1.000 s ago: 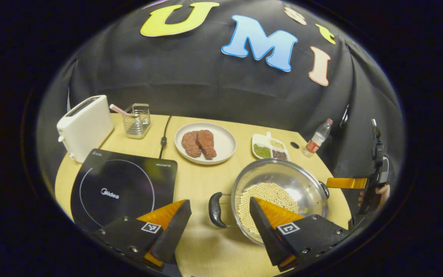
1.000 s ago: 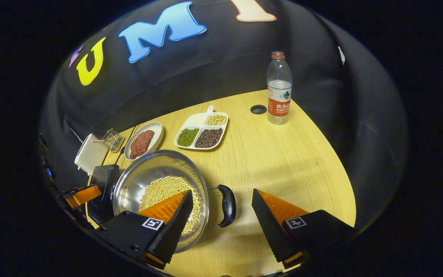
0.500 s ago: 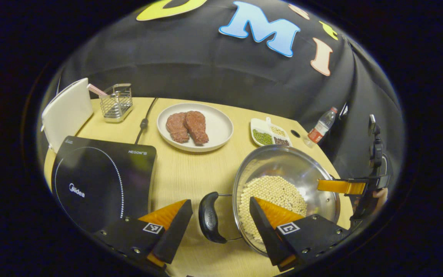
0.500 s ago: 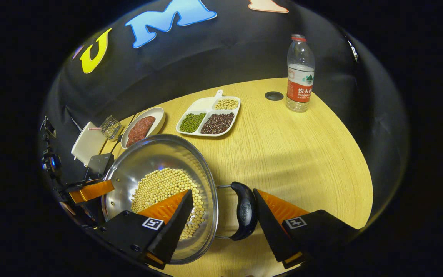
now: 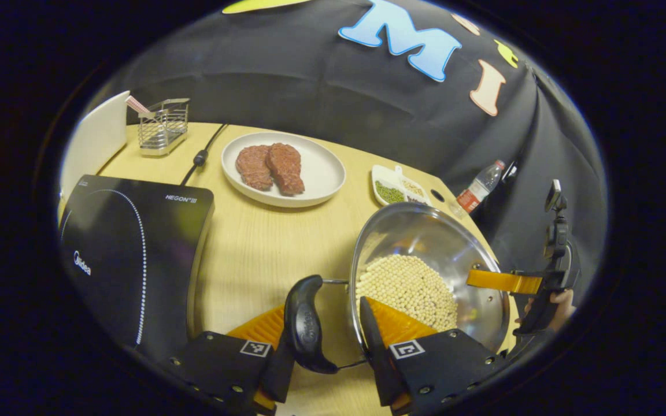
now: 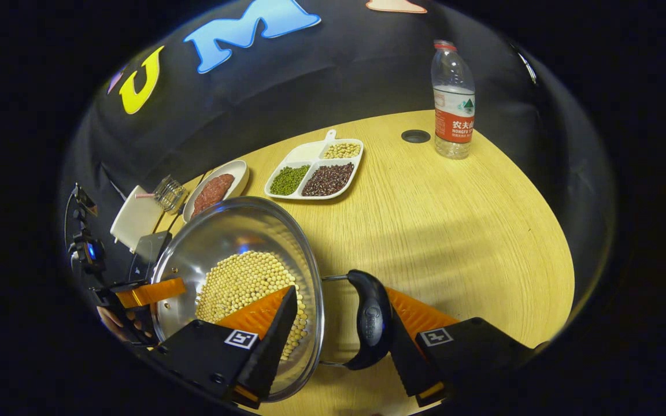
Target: First push the handle of the pot to place it horizontally, then grasp the pot with both hands and set it on the induction cooktop.
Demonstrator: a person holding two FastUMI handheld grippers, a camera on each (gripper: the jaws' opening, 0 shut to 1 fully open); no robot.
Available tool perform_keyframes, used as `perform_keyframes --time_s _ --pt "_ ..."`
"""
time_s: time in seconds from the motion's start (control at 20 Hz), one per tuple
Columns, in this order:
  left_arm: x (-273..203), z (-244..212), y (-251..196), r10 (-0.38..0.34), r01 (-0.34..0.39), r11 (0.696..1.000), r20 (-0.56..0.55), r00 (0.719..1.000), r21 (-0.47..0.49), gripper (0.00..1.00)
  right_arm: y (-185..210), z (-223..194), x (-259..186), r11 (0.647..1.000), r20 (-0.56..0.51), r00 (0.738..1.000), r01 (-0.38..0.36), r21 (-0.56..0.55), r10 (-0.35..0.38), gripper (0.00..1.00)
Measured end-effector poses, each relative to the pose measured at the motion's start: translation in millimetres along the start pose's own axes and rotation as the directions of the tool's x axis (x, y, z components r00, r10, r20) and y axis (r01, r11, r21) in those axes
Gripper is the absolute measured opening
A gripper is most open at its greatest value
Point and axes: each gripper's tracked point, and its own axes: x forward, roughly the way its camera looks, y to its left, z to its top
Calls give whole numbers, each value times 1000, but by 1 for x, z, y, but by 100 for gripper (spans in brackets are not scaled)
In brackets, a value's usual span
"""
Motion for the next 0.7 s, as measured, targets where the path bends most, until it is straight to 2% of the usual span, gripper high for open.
perform_keyframes --time_s 0.1,0.15,0.2,0.25,0.35,0.4,0.45,0.55,0.6,0.65,0.7 --pt "1 -3 -3 -31 31 998 -7 999 -56 61 -4 -4 -1 1000 2 1000 7 -23 -7 65" --pt "1 -2 -4 -44 43 996 -4 999 -72 52 -4 -3 -2 1000 -3 1000 4 -12 -4 61" --pt "1 -4 -3 -46 45 996 -8 999 -81 54 -4 -4 0 1000 -10 1000 6 -1 -6 61" --pt "3 -5 -3 -40 39 996 -16 999 -85 53 -5 -4 -1 1000 -20 1000 7 4 -7 58" --pt "-2 -7 -2 -26 24 997 -25 999 -73 51 -4 -6 -3 1000 -27 1000 7 6 -7 57" --pt "1 -7 -4 -27 25 997 -33 999 -72 55 -4 -8 -1 1000 -36 999 6 6 -6 57" --pt "0 -8 -5 -28 26 997 -33 999 -78 46 -4 -9 -3 1000 -42 999 6 4 -6 50" --pt "-3 -14 -7 -28 25 998 -50 998 -63 46 -5 -17 -12 1000 -51 999 14 -1 -14 52" --pt "-9 -16 -9 -28 25 998 -52 998 -56 53 -5 -22 -17 1000 -57 998 17 1 -17 49" --pt "-15 -17 -12 -29 26 998 -52 998 -57 53 -4 -26 -23 1000 -64 998 17 10 -17 53" --pt "-22 -17 -14 -32 30 998 -48 998 -58 49 -2 -29 -29 1000 -64 998 16 19 -15 50"
